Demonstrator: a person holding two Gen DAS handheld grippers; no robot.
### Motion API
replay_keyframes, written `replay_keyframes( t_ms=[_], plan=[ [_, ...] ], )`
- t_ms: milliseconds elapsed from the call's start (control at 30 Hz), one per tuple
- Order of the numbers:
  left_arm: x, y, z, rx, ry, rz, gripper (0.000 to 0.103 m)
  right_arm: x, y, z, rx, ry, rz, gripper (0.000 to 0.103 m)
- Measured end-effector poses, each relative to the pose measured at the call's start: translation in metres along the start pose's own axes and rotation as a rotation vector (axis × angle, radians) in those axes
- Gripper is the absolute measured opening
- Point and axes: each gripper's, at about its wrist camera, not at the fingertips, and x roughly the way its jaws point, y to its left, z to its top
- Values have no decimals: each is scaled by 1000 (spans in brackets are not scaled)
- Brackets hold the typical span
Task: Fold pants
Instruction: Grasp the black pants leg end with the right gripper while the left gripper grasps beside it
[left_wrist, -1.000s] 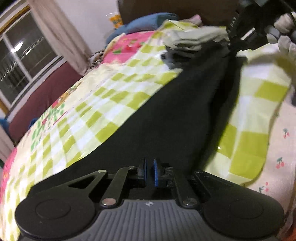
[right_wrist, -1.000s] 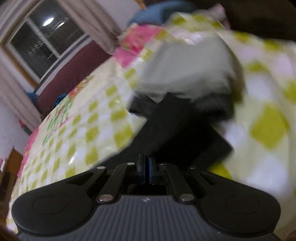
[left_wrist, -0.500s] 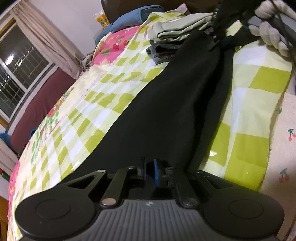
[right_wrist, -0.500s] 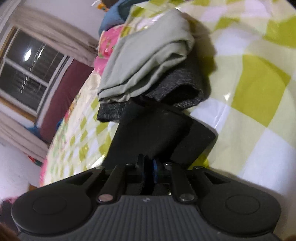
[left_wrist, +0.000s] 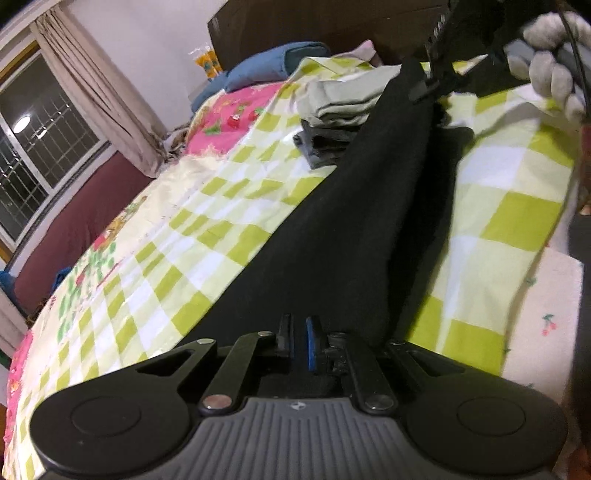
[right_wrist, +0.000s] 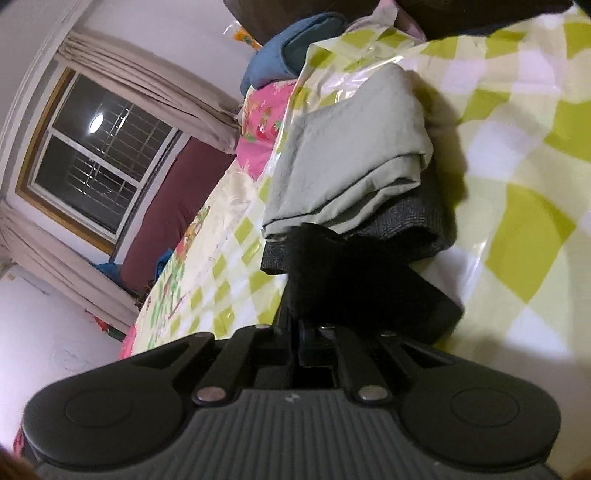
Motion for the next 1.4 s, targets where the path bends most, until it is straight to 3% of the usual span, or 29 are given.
replay_keyframes(
  t_ms=[100,233,367,500,567,600,633,767,900,1033,1233,1400],
  plan=[
    [16,-13,-8,33,49,-22,24,20,-24,-10,40,72,-97,4],
    [18,-22,-14,91,46,18,26,24,-26,-9,65,57,-79,5],
    [15,-22,-12,78,23,31,46,36,-15,-5,21,100,-36,11],
    [7,-19,-11,26,-21,-4,51,51,-13,-8,20,162,-18,35],
    [1,-21,-10,29,-45,-2,61,55,-9,-11,-5,156,-39,29],
    [2,-24,-9,40,-45,4,63,53,-8,-11,-11,152,-41,8],
    [4,-26,-8,50,-41,9,63,49,-9,-9,-2,142,-33,5],
    [14,-31,-1,60,-34,-5,61,23,-11,3,58,69,36,5],
    [12,-32,5,53,-39,-44,34,1,0,6,47,49,93,4],
    [11,-35,7,60,-43,-62,33,-4,-6,2,45,53,62,5],
    [5,-32,14,34,-77,-51,34,-11,15,6,9,43,111,4],
    [13,-36,18,33,-78,-1,48,-8,30,12,-32,34,121,4]
  ],
)
